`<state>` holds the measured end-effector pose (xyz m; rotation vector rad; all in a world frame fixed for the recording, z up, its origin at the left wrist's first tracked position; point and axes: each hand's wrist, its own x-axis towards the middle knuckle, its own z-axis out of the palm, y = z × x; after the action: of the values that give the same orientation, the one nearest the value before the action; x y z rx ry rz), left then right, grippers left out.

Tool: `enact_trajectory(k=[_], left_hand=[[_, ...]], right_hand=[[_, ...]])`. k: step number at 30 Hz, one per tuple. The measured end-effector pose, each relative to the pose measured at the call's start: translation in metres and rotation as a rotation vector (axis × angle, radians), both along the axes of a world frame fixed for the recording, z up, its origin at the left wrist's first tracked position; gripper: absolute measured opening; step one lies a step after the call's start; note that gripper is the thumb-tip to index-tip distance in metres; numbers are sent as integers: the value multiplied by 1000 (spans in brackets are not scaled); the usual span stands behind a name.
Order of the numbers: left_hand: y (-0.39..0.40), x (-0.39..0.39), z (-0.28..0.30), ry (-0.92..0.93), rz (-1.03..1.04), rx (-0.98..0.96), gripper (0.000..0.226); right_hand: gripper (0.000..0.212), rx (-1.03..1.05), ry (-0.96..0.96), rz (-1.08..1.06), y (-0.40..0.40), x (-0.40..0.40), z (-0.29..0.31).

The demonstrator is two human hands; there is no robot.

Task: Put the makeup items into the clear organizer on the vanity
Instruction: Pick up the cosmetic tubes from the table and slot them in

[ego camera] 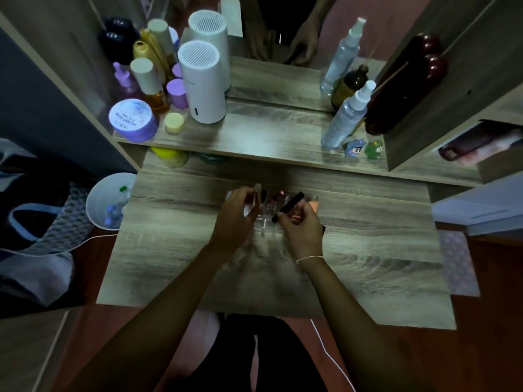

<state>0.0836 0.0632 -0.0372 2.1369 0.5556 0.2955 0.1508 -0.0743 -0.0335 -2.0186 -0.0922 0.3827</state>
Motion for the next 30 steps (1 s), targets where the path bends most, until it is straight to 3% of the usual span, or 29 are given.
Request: enact_trajectory(k=[9,21,26,30], left_hand=[[2,9,-6,92,-52,78,19],[-3,15,-10,245,-73,299,26],[-4,16,-10,212,-69,329,18],[-3,18,-11,262,-50,298,28]], right_hand=[[16,-89,-143,2,9,3,-19],[26,-133,-159,6,15,5,-28],[24,-171,-183,11,16,5,-30],[26,-165,-149,15,17,6,-31]])
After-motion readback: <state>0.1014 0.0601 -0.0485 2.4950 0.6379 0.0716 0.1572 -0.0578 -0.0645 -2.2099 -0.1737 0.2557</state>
